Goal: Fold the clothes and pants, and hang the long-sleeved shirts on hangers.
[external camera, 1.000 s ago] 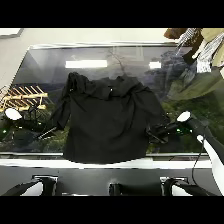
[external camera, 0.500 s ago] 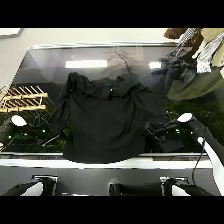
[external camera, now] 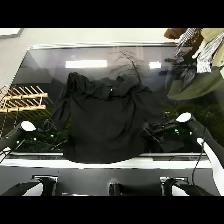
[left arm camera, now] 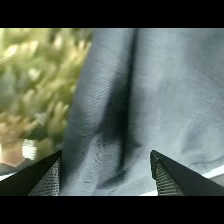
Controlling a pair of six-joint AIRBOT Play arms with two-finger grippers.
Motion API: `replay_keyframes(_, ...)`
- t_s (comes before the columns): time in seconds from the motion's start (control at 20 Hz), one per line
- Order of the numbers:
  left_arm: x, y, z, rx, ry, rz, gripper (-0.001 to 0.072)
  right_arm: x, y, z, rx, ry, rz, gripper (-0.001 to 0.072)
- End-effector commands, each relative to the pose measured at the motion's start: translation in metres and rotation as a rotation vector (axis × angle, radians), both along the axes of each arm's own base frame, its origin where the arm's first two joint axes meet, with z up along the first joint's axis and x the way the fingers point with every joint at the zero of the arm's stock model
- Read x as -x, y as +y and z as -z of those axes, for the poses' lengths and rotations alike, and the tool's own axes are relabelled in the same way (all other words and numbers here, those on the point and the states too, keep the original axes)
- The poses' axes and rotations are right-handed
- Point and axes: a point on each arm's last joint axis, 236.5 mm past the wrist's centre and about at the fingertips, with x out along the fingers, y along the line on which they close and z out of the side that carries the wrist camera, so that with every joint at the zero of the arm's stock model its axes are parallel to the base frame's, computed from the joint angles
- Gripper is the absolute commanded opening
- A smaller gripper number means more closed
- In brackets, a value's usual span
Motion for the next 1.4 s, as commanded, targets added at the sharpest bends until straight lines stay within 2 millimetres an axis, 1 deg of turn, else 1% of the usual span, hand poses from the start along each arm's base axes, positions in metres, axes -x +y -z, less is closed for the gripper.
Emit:
replay_keyframes(0.0, 0.001, -0.009, 0.004, -0.004, -0.019, 0.026, 0.0353, 0.007, 0.022, 0.002, 0.012, -0.009, -0.051, 0.0026)
replay_keyframes(0.05, 0.001, -0.009, 0.004, -0.004, -0.019, 0.025, 0.0150, 0.009, 0.029, 0.003, 0.017, -0.013, -0.064, 0.0026)
replay_keyframes(0.1, 0.001, -0.009, 0.004, -0.004, -0.019, 0.025, 0.0103, 0.008, 0.033, 0.003, 0.024, -0.015, -0.056, 0.0026)
replay_keyframes(0.15, 0.000, -0.009, 0.003, -0.003, -0.021, 0.025, 0.0021, 0.004, 0.036, 0.002, 0.020, -0.015, -0.026, 0.0026)
replay_keyframes(0.2, -0.003, -0.010, 0.000, -0.001, -0.029, 0.028, 0.0018, -0.004, 0.038, -0.004, 0.004, -0.031, 0.005, 0.0026)
replay_keyframes(0.25, -0.011, -0.010, -0.007, 0.000, -0.052, 0.030, 0.0018, -0.017, 0.037, -0.016, -0.011, -0.065, 0.022, 0.0026)
replay_keyframes(0.3, -0.028, -0.011, -0.020, 0.006, -0.098, 0.028, 0.0018, -0.034, 0.035, -0.034, -0.020, -0.117, 0.032, 0.0025)
replay_keyframes(0.35, -0.050, -0.012, -0.037, 0.009, -0.163, 0.027, 0.0018, -0.055, 0.031, -0.057, -0.028, -0.185, 0.045, 0.0025)
replay_keyframes(0.4, -0.076, -0.012, -0.062, 0.007, -0.248, 0.027, 0.0018, -0.082, 0.024, -0.089, -0.039, -0.271, 0.068, 0.0025)
replay_keyframes(0.45, -0.107, -0.012, -0.097, 0.004, -0.358, 0.027, 0.0018, -0.108, 0.015, -0.124, -0.046, -0.355, 0.094, 0.0025)
replay_keyframes(0.5, -0.138, -0.011, -0.140, 0.002, -0.481, 0.027, 0.0018, -0.135, 0.005, -0.168, -0.050, -0.465, 0.124, 0.0025)
replay_keyframes(0.55, -0.163, -0.011, -0.186, 0.000, -0.604, 0.028, 0.0018, -0.156, -0.006, -0.218, -0.050, -0.586, 0.146, 0.0025)
replay_keyframes(0.6, -0.185, -0.011, -0.242, -0.003, -0.744, 0.028, 0.0018, -0.170, -0.014, -0.266, -0.053, -0.694, 0.167, 0.0025)
replay_keyframes(0.65, -0.197, -0.011, -0.296, -0.005, -0.874, 0.028, 0.0018, -0.178, -0.022, -0.314, -0.055, -0.804, 0.185, 0.0025)
replay_keyframes(0.7, -0.203, -0.011, -0.356, -0.008, -1.013, 0.028, 0.0018, -0.177, -0.026, -0.365, -0.056, -0.919, 0.187, 0.0025)
replay_keyframes(0.75, -0.200, -0.011, -0.409, -0.010, -1.138, 0.029, 0.0018, -0.169, -0.026, -0.413, -0.060, -1.025, 0.176, 0.0025)
replay_keyframes(0.8, -0.190, -0.011, -0.464, -0.013, -1.267, 0.028, 0.0019, -0.155, -0.024, -0.454, -0.059, -1.123, 0.157, 0.0026)
replay_keyframes(0.85, -0.175, -0.011, -0.509, -0.016, -1.376, 0.028, 0.0019, -0.134, -0.021, -0.495, -0.059, -1.227, 0.140, 0.0026)
replay_keyframes(0.9, -0.154, -0.011, -0.551, -0.018, -1.484, 0.027, 0.0019, -0.111, -0.018, -0.529, -0.058, -1.318, 0.127, 0.0026)
replay_keyframes(0.95, -0.132, -0.010, -0.584, -0.025, -1.572, 0.026, 0.0019, -0.084, -0.017, -0.561, -0.059, -1.409, 0.128, 0.0026)
replay_keyframes(1.0, -0.107, -0.010, -0.612, -0.025, -1.653, 0.018, 0.0019, -0.055, -0.017, -0.588, -0.062, -1.495, 0.144, 0.0026)
replay_keyframes(1.05, -0.085, -0.008, -0.632, -0.026, -1.719, 0.002, 0.0019, -0.032, -0.018, -0.605, -0.050, -1.555, 0.156, 0.0026)
replay_keyframes(1.1, -0.062, -0.006, -0.646, -0.032, -1.772, -0.012, 0.0019, -0.005, -0.020, -0.618, -0.024, -1.611, 0.165, 0.0026)
replay_keyframes(1.15, -0.042, -0.003, -0.655, -0.041, -1.807, -0.022, 0.0019, 0.019, -0.025, -0.628, 0.013, -1.655, 0.185, 0.0026)
replay_keyframes(1.25, -0.010, 0.007, -0.664, -0.061, -1.835, -0.081, 0.0019, 0.056, -0.037, -0.642, 0.069, -1.712, 0.250, 0.0026)
replay_keyframes(1.3, 0.002, 0.013, -0.668, -0.075, -1.846, -0.112, 0.0019, 0.070, -0.044, -0.646, 0.094, -1.728, 0.292, 0.0026)
replay_keyframes(1.35, 0.010, 0.017, -0.671, -0.088, -1.856, -0.134, 0.0019, 0.079, -0.050, -0.649, 0.110, -1.734, 0.329, 0.0026)
